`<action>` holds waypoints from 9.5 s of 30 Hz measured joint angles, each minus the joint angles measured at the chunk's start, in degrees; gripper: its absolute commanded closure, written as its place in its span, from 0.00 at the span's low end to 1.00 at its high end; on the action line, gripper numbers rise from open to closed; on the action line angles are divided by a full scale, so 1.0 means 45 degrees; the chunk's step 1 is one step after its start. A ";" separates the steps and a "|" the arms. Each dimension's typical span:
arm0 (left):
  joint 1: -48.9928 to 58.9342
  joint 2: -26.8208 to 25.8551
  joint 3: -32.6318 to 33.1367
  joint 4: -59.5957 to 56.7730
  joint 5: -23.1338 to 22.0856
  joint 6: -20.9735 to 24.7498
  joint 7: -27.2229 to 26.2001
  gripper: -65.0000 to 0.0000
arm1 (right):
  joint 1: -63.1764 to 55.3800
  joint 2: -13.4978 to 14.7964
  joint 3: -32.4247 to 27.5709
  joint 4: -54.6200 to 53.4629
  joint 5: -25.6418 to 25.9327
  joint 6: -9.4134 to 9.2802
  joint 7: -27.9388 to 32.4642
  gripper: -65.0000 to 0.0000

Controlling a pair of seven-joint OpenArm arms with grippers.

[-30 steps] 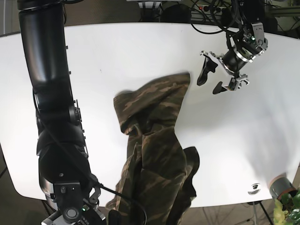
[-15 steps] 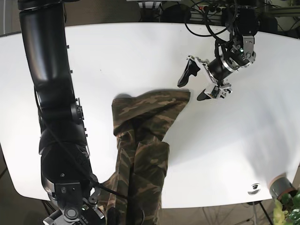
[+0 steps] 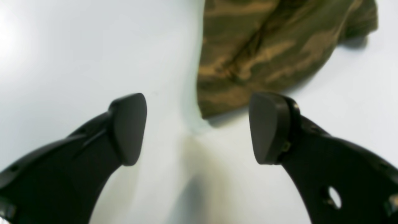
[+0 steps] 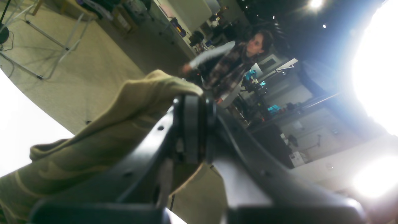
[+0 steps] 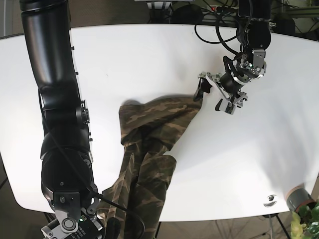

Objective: Fold the T-shirt properly

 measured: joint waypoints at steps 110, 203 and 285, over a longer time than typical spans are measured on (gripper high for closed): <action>-0.6547 -0.4308 -0.6416 -0.3755 -0.0384 -0.2137 0.4439 1.00 | -0.7839 0.1909 0.7932 -0.0908 0.2433 -0.1248 0.2263 0.97; 0.0437 -0.2939 -0.9442 -0.2225 -0.0092 -0.3031 0.3497 1.00 | -1.6553 0.1345 0.9306 0.4114 1.0326 -0.1501 0.0695 0.07; 0.0413 -0.2973 -0.8680 -0.2239 -0.0083 -0.3026 0.3497 1.00 | -1.2789 0.0389 0.5338 -0.3764 0.6339 -0.1005 0.3682 0.97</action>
